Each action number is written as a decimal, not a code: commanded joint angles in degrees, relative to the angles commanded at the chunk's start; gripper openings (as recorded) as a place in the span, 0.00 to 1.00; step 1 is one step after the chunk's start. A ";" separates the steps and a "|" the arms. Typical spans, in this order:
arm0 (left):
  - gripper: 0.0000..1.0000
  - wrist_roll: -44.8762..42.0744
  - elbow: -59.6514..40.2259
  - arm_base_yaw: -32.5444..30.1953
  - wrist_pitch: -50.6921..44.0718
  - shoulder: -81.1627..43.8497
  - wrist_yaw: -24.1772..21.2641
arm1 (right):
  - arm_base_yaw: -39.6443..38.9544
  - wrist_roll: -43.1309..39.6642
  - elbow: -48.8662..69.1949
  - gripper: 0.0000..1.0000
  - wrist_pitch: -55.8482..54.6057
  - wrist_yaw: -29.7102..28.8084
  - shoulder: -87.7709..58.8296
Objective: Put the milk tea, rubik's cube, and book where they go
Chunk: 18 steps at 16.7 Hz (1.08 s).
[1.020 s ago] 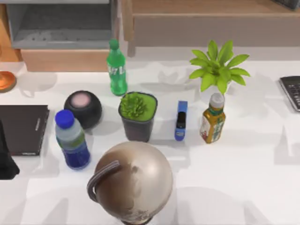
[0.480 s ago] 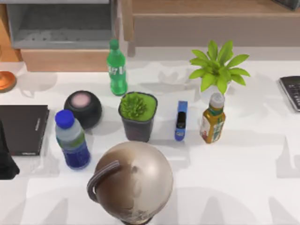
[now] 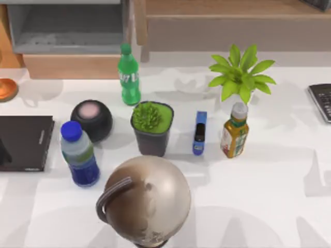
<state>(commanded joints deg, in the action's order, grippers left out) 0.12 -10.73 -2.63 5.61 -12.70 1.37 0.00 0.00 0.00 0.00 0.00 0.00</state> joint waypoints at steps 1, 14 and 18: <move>1.00 0.02 -3.04 -0.66 1.53 -4.23 0.51 | 0.00 0.00 0.00 1.00 0.00 0.00 0.00; 1.00 0.43 -49.70 -9.85 24.86 -78.30 9.36 | 0.00 0.00 0.00 1.00 0.00 0.00 0.00; 1.00 0.54 -59.02 -11.76 29.60 -92.61 11.01 | 0.00 0.00 0.00 1.00 0.00 0.00 0.00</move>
<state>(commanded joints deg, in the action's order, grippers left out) 0.66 -69.74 -14.39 35.21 -105.31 12.37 0.00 0.00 0.00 0.00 0.00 0.00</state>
